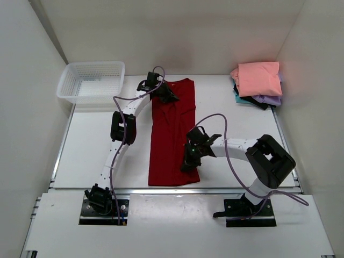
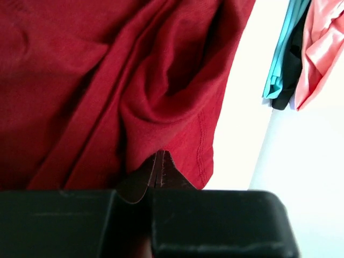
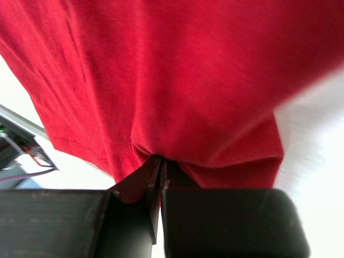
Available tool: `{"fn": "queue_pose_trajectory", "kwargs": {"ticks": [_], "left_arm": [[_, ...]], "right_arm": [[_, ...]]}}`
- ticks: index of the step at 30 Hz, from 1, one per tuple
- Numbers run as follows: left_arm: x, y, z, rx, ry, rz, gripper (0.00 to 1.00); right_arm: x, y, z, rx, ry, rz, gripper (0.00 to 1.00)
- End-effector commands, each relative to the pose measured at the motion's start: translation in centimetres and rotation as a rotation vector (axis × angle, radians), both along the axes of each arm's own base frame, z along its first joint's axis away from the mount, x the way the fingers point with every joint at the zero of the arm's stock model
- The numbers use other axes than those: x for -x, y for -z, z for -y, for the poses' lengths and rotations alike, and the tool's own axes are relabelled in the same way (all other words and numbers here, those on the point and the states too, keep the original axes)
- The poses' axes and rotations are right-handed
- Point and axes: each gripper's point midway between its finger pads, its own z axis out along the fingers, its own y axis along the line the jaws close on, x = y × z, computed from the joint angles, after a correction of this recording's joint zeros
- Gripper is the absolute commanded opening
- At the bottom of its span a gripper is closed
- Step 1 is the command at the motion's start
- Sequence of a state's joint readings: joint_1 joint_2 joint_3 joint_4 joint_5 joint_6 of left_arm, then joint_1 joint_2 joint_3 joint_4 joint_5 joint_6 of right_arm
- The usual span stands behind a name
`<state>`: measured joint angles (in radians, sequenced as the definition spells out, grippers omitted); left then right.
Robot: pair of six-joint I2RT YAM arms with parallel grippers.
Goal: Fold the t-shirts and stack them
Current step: Rotate the tshirt 90 degrees, then grab the bottom of the folded rectangular tshirt with both arms
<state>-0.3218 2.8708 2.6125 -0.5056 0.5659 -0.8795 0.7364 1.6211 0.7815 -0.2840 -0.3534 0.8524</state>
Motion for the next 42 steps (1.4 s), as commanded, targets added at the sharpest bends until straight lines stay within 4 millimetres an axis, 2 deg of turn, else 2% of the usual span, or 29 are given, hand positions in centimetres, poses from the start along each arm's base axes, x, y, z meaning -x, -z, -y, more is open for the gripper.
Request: {"fn": "queue_pose_trajectory", "kwargs": {"ticks": [1,2,3,4,7,8,9,10,11,12,13,14,15,16,17,18,19,20,21,22,23,24,26,29,32,34,37,38,42], "left_arm": [[-2.1,-6.2,-0.6,0.011,-0.013,0.166,0.06],[-2.1,-7.7,-0.8,0.018,-0.004,0.186,0.15],[-2.0,-10.5,-1.0,0.015,0.004,0.236,0.2],[-1.4,-11.2,-1.1,0.003,0.014,0.228,0.26],[1.1,-17.9,-2.0,-0.001,0.074,0.298,0.31],[2.0,-18.2,-2.6,-0.018,0.077,0.265,0.37],[2.8,-20.6,-3.3,-0.046,0.084,0.306,0.4],[4.3,-22.4,-4.0,-0.088,0.085,0.31,0.43],[5.1,-22.9,-5.1,-0.135,0.066,0.294,0.45],[6.9,-24.7,-5.4,-0.172,0.082,0.321,0.45],[8.8,-27.1,-6.2,-0.214,0.08,0.357,0.45],[11.6,-28.4,-6.4,-0.234,0.106,0.368,0.46],[13.5,-24.1,-7.1,-0.281,0.124,0.261,0.46],[17.0,-22.8,-7.6,-0.278,0.133,0.239,0.45],[18.1,-23.1,-7.5,-0.241,0.124,0.278,0.47],[22.0,-21.5,-8.6,-0.199,0.101,0.241,0.44],[26.1,-18.7,-10.3,-0.186,0.064,0.155,0.43],[28.3,-20.4,-10.8,-0.137,0.039,0.213,0.4],[31.5,-17.4,-11.5,-0.136,0.044,0.161,0.39],[34.1,-13.4,-12.4,-0.159,0.049,0.073,0.39],[35.6,-13.4,-12.5,-0.144,0.048,0.097,0.39],[37.5,-10.9,-12.8,-0.162,0.056,0.051,0.39],[40.4,-7.9,-13.7,-0.172,0.029,0.012,0.4],[42.3,-5.9,-14.0,-0.157,-0.001,-0.013,0.38],[44.6,-2.2,-15.1,-0.157,-0.032,-0.086,0.41],[45.0,-1.4,-15.3,-0.145,-0.05,-0.088,0.48],[45.7,-0.6,-15.3,-0.101,-0.071,-0.099,0.46],[46.0,-0.2,-15.3,-0.093,-0.074,-0.107,0.49],[45.6,0.0,-15.2,-0.095,-0.092,-0.102,0.48]], "right_arm": [[-0.8,1.5,1.2,0.142,-0.084,0.085,0.0],[-1.9,0.3,1.1,0.156,-0.084,0.131,0.0],[-2.8,-0.5,1.3,0.166,-0.091,0.166,0.0],[-3.5,-1.2,1.6,0.189,-0.103,0.196,0.0],[-6.1,-4.7,3.7,0.22,-0.072,0.308,0.05],[-6.2,-5.9,4.1,0.208,-0.073,0.342,0.1],[-6.9,-7.2,5.2,0.224,-0.063,0.39,0.19],[-7.0,-7.7,5.7,0.225,-0.081,0.418,0.27],[-7.1,-8.3,6.6,0.243,-0.093,0.452,0.3],[-7.2,-8.9,7.7,0.258,-0.069,0.474,0.35],[-7.5,-8.9,8.9,0.269,-0.067,0.481,0.36],[-7.3,-8.7,10.3,0.266,-0.05,0.456,0.36],[-6.6,-8.6,10.9,0.254,-0.053,0.439,0.37],[-6.1,-8.2,12.1,0.259,-0.04,0.425,0.37],[-5.8,-8.1,12.7,0.262,-0.043,0.425,0.37],[-5.0,-7.6,13.1,0.25,-0.039,0.414,0.37],[-4.8,-7.9,13.3,0.219,-0.022,0.409,0.38],[-4.2,-7.1,13.6,0.206,-0.013,0.393,0.38],[-3.0,-6.3,13.2,0.168,-0.019,0.363,0.4],[-2.7,-6.4,12.8,0.136,-0.02,0.373,0.4],[-1.9,-5.7,12.7,0.124,-0.024,0.356,0.4],[-1.1,-4.8,12.3,0.105,-0.025,0.332,0.4],[0.0,-4.5,11.3,0.05,-0.05,0.328,0.4],[2.0,-3.0,11.1,0.012,-0.041,0.275,0.4],[3.1,-2.6,9.8,-0.026,-0.07,0.267,0.43],[3.4,-2.0,9.7,-0.031,-0.056,0.237,0.44],[3.7,-1.6,9.3,-0.056,-0.053,0.22,0.45],[3.7,-1.2,9.3,-0.058,-0.05,0.208,0.45],[3.6,-1.0,8.5,-0.072,-0.057,0.2,0.47]]}}
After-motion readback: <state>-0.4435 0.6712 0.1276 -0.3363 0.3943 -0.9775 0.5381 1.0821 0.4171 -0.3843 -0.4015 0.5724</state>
